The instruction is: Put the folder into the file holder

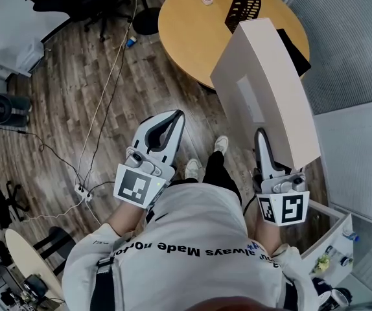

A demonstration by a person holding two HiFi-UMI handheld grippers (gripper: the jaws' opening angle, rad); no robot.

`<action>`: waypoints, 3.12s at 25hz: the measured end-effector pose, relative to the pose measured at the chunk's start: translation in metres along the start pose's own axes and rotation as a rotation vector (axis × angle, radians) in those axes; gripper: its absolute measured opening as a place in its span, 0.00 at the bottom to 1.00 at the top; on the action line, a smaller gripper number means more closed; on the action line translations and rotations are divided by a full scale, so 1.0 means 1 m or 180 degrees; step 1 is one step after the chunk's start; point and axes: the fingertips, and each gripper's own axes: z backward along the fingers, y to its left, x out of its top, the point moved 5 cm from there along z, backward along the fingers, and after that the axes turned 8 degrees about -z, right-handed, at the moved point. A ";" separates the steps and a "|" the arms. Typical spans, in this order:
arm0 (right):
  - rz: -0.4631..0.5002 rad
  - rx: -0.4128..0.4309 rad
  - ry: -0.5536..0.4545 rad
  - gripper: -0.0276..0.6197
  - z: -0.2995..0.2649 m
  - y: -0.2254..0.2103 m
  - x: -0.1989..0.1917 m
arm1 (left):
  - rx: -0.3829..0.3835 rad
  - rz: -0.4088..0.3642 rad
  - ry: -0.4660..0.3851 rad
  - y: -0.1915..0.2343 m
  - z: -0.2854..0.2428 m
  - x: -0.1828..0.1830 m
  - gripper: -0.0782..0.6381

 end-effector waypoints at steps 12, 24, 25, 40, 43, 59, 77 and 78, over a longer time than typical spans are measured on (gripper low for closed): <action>0.0022 -0.0024 -0.0041 0.48 -0.015 -0.050 0.010 | -0.0071 -0.0038 -0.0065 -0.015 -0.055 0.003 0.14; 0.0000 -0.0008 -0.0054 0.48 -0.044 -0.102 0.015 | -0.0056 -0.0071 -0.0070 -0.014 -0.115 0.001 0.14; -0.0002 -0.0010 -0.0053 0.48 -0.047 -0.107 0.015 | -0.0056 -0.0071 -0.0073 -0.014 -0.121 0.001 0.14; -0.0073 -0.0036 -0.0100 0.48 -0.093 -0.183 0.013 | 0.0022 -0.0078 -0.0038 -0.009 -0.202 -0.007 0.14; -0.0087 -0.0025 -0.0109 0.48 -0.102 -0.195 0.013 | 0.0027 -0.0124 0.0000 -0.008 -0.215 -0.011 0.14; -0.0112 0.0061 -0.0127 0.48 -0.129 -0.254 0.024 | 0.0146 -0.0137 0.0044 -0.016 -0.271 -0.009 0.14; -0.0137 0.0149 -0.0093 0.48 -0.152 -0.290 0.018 | 0.0277 -0.0128 0.0070 -0.015 -0.304 -0.017 0.14; -0.0132 0.0155 -0.0088 0.48 -0.153 -0.290 0.018 | 0.0277 -0.0138 0.0085 -0.015 -0.304 -0.019 0.14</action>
